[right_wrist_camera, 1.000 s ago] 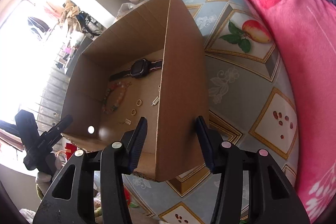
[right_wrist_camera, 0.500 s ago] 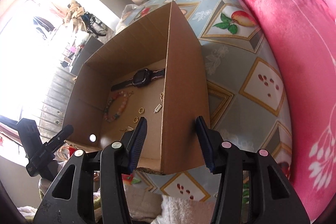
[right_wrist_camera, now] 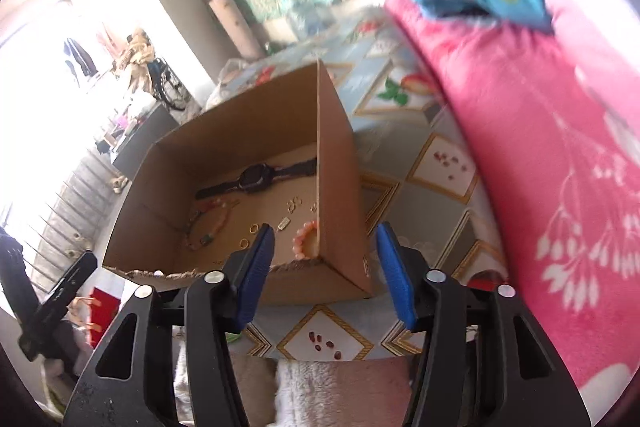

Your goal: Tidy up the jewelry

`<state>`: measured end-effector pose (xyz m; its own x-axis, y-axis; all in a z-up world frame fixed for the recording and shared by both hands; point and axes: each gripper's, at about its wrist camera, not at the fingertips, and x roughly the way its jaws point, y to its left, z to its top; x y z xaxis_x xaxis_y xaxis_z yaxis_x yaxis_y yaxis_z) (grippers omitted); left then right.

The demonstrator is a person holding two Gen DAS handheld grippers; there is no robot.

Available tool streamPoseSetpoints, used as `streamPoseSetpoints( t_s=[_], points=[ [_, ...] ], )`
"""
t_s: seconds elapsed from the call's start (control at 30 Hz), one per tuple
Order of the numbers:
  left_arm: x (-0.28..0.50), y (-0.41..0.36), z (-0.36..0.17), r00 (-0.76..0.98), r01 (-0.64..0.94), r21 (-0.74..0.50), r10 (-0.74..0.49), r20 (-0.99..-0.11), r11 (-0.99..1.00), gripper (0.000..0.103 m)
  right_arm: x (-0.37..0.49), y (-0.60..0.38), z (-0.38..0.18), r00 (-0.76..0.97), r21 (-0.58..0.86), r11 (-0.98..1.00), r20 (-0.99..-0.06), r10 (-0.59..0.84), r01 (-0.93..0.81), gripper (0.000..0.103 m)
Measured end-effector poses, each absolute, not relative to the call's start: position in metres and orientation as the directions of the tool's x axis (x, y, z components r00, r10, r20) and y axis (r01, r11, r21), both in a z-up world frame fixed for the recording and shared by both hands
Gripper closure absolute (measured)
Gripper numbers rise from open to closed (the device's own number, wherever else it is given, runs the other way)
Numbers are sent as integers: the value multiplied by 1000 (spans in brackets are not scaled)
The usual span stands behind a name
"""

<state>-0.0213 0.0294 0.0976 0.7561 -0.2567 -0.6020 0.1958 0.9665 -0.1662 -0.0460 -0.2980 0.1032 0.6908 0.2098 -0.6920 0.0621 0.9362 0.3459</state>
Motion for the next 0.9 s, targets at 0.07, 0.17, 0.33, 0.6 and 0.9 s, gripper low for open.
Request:
streamPoseSetpoints(
  t_s=[0.07,0.17,0.33,0.6,0.9],
  points=[
    [-31,25,98,759,196,-161,-253,-600,967,6,-62,-293,110,745,303,951,-648,161,58,41],
    [-43,18,96,761,188,-135,-231,-606,973,6,-83,-285,120,809,226,972,-583,76,72,33],
    [-57,2,94,785,187,-75,-195,-588,979,5,-109,-273,132,898,206,976,-439,26,73,14],
    [-58,-8,85,799,148,-112,-185,-572,983,6,-111,-238,125,894,130,992,-445,58,0,14],
    [-36,-13,59,687,63,-97,-114,-717,993,6,-85,-226,85,761,91,995,-648,32,35,14]
  ],
)
